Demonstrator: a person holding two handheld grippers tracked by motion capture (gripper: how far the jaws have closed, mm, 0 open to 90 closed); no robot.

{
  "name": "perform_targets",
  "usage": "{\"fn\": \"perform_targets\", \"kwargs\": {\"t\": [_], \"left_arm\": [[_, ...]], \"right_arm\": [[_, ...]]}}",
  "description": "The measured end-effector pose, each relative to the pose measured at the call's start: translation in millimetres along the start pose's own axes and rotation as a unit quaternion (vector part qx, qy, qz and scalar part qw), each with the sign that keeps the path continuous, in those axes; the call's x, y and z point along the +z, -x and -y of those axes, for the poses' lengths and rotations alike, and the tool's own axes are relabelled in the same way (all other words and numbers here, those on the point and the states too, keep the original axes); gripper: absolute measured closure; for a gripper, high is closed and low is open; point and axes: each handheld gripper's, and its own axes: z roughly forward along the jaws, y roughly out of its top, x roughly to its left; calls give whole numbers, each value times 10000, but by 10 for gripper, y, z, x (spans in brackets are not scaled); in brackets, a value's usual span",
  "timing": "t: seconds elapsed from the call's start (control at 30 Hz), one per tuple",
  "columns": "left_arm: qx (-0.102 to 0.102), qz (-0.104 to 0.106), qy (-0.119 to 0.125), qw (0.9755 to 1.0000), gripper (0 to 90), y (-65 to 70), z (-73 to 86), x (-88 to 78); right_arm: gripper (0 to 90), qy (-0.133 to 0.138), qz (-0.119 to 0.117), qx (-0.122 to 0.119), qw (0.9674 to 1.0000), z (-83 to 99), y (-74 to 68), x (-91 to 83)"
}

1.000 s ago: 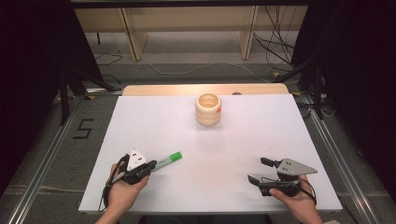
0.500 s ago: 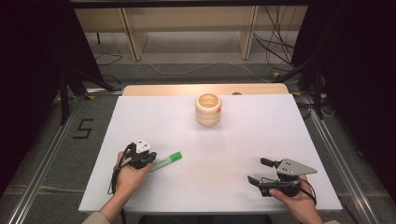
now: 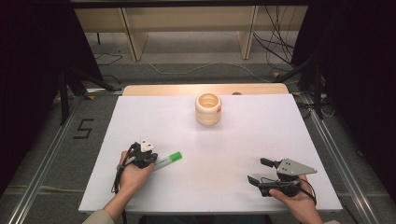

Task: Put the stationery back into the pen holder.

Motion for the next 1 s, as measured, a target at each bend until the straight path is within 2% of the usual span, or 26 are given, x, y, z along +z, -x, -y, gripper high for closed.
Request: {"fn": "perform_targets", "kwargs": {"t": [0.53,0.67,0.77,1.0], "left_arm": [[96,-41,-112,9999,898,94,38,-66],[193,-14,-234,9995,898,152,92,-150],[160,27,-254,9995,898,186,119,-185],[361,118,-401,9985,898,306,164,-271]], "right_arm": [[162,13,11,22,10000,2,2,-13],[162,17,9,35,10000,1,0,-21],[162,14,25,41,10000,3,2,-25],[162,21,29,57,10000,1,-1,-28]]}}
